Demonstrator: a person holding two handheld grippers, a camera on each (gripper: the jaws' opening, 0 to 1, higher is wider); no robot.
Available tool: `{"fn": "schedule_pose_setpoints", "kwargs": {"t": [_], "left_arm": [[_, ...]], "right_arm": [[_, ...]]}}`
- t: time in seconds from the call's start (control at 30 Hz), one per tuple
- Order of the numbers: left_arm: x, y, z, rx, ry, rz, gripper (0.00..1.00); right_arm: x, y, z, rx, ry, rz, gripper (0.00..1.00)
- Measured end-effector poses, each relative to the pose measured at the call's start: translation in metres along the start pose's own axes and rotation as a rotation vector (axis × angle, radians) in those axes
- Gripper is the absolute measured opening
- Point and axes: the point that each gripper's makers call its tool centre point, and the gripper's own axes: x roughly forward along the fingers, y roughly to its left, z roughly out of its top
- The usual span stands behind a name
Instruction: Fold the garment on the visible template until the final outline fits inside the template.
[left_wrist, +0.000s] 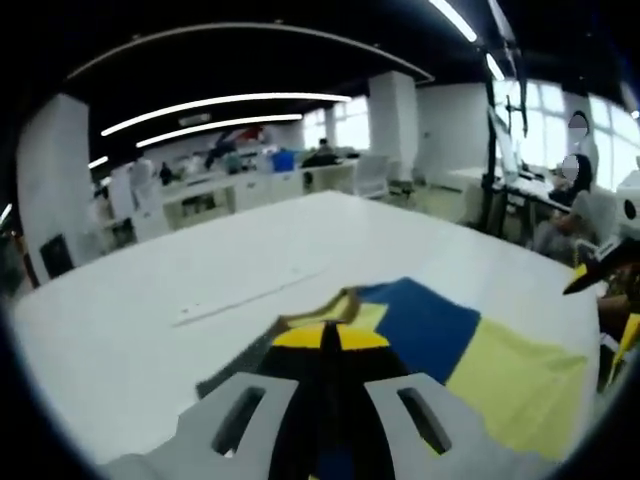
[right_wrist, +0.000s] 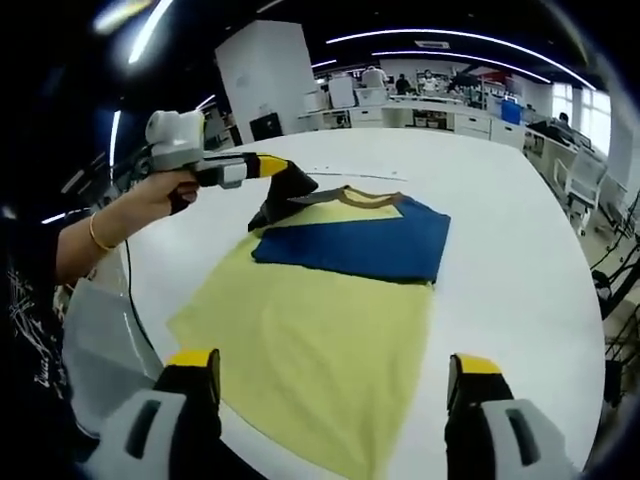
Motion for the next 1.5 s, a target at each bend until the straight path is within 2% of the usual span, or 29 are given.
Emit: {"fn": "schedule_pose_setpoints", "kwargs": {"t": [0.4, 0.67, 1.0, 1.33, 1.5], "left_arm": [[0.009, -0.038, -0.013, 0.033, 0.026, -0.086, 0.00], [0.008, -0.067, -0.026, 0.100, 0.051, -0.161, 0.00], [0.007, -0.090, -0.040, 0.182, 0.081, -0.216, 0.00], [0.011, -0.104, -0.061, 0.165, 0.139, -0.272, 0.01], [0.012, -0.109, -0.071, 0.148, 0.166, -0.289, 0.05]], "right_arm": [[0.002, 0.000, -0.003, 0.000, 0.013, 0.004, 0.95], [0.001, 0.000, -0.006, 0.002, 0.022, 0.004, 0.94], [0.003, 0.003, -0.010, -0.005, 0.038, 0.011, 0.94], [0.003, 0.002, -0.009, 0.006, 0.028, 0.009, 0.94], [0.003, 0.001, -0.009, 0.007, 0.028, 0.008, 0.94]]}}
